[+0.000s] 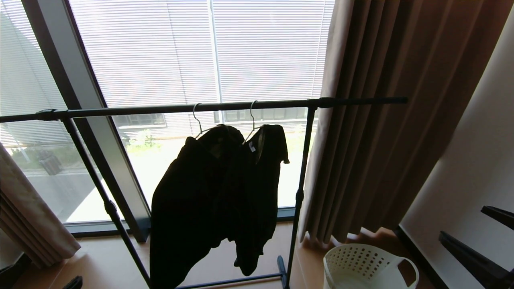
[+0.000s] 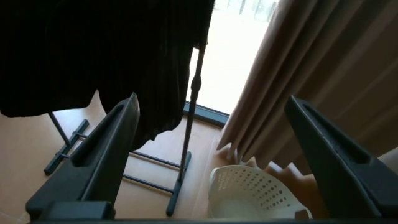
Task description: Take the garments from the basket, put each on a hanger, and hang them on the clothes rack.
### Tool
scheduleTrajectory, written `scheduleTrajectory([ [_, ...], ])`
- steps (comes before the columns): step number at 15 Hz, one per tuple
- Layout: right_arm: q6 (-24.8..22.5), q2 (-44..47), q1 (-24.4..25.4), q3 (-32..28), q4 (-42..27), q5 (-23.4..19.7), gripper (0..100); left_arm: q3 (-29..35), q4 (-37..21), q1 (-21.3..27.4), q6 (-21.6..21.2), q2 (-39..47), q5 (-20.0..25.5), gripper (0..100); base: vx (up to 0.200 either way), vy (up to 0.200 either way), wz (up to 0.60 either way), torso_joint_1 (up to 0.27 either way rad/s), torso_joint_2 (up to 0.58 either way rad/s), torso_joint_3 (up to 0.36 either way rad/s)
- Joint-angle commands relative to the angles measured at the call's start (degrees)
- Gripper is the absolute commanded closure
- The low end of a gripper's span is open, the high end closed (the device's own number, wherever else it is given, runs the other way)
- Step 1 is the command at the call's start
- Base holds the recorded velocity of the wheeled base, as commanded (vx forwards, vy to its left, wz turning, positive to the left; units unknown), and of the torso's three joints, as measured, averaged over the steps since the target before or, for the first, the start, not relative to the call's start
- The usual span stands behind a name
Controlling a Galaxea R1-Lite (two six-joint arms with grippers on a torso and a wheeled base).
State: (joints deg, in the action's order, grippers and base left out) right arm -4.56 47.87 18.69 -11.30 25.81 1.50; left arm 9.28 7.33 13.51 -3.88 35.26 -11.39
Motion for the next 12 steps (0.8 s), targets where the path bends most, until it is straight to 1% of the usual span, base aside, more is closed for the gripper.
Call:
scheduleTrajectory([
  [1,0.3,-11.0,0.0,2.8,-3.9,1.9,0,-4.3,0.1,-9.4,-3.2,-11.0,-0.6,0,0.0,0.0,0.0,0.0,0.0,0.0],
  [2,0.5,-13.8,-0.1,2.7,-7.1,2.0,0,-5.7,-0.1,-11.9,-3.7,-14.1,-0.5,0,0.0,0.0,0.0,0.0,0.0,0.0],
  [3,1.3,-17.7,-0.1,2.8,-11.4,2.0,0,-9.0,-0.1,-13.4,-5.3,-18.8,-0.1,0,0.0,0.0,0.0,0.0,0.0,0.0],
  [4,2.0,-19.7,-0.1,2.8,-13.8,2.0,0,-9.3,-0.8,-13.2,-5.8,-21.9,0.0,0,0.0,0.0,0.0,0.0,0.0,0.0],
  [5,2.8,-21.8,-0.1,2.8,-16.5,2.0,0,-9.3,-2.8,-12.4,-5.2,-24.1,1.9,0,0.0,0.0,0.0,0.0,0.0,0.0],
  [6,3.3,-23.5,-0.1,3.4,-18.3,2.0,0,-9.3,-4.8,-12.0,-3.6,-25.0,6.4,0,0.0,0.0,0.0,0.0,0.0,0.0],
  [8,3.6,-24.9,-0.6,5.3,-18.7,2.3,0,-9.3,-7.3,-12.3,-1.3,-26.6,15.1,0,0.0,0.0,0.0,0.0,0.0,0.0],
  [9,3.6,-25.3,-1.9,5.9,-18.8,2.5,0,-9.3,-7.9,-12.4,-0.4,-27.2,19.1,0,0.0,0.0,0.0,0.0,0.0,0.0],
  [10,3.6,-25.8,-4.9,6.8,-18.6,2.5,0,-9.3,-8.9,-12.3,0.0,-27.2,22.2,0,0.0,0.0,0.0,0.0,0.0,0.0],
  [12,3.5,-26.8,-8.0,7.5,-18.7,2.5,0,-9.3,-8.9,-13.9,0.4,-26.2,21.1,0,0.0,0.0,0.0,0.0,0.0,0.0],
])
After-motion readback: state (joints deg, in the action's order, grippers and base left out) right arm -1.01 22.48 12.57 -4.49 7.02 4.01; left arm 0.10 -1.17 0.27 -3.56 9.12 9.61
